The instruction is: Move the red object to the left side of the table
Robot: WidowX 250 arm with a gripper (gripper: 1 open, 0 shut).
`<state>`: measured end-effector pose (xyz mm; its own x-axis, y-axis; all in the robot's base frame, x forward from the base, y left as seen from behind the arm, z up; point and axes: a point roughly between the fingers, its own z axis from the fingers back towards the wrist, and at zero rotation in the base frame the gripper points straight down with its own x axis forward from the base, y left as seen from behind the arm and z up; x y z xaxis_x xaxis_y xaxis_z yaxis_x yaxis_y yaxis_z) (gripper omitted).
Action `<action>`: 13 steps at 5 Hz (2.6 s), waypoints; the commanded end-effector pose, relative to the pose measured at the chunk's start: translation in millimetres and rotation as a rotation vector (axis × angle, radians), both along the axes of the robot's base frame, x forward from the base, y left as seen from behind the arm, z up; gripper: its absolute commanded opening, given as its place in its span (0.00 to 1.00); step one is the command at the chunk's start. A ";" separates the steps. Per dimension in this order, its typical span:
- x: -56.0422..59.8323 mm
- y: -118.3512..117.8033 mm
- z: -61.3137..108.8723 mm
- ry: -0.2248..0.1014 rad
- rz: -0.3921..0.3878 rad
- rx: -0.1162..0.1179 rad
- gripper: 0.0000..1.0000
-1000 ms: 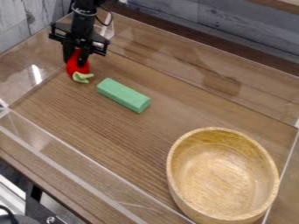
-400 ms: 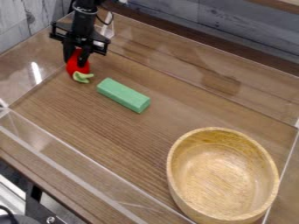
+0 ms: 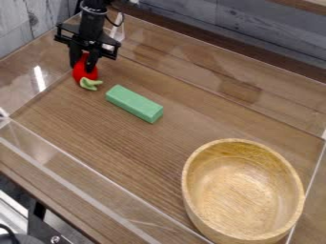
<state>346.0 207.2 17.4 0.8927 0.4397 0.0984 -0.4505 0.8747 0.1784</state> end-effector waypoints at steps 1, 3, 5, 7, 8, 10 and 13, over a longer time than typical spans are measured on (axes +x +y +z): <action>-1.7 -6.8 -6.2 0.021 -0.001 -0.029 0.00; 1.0 -6.1 -3.6 0.030 -0.005 -0.037 0.00; 3.4 -5.1 -0.4 0.038 -0.008 -0.046 0.00; 5.6 -3.7 1.3 0.046 -0.010 -0.053 0.00; 6.7 -3.1 1.4 0.050 -0.012 -0.057 0.00; 8.6 -2.1 2.1 0.057 -0.016 -0.066 0.00; 11.1 -2.1 2.7 0.068 -0.026 -0.082 0.00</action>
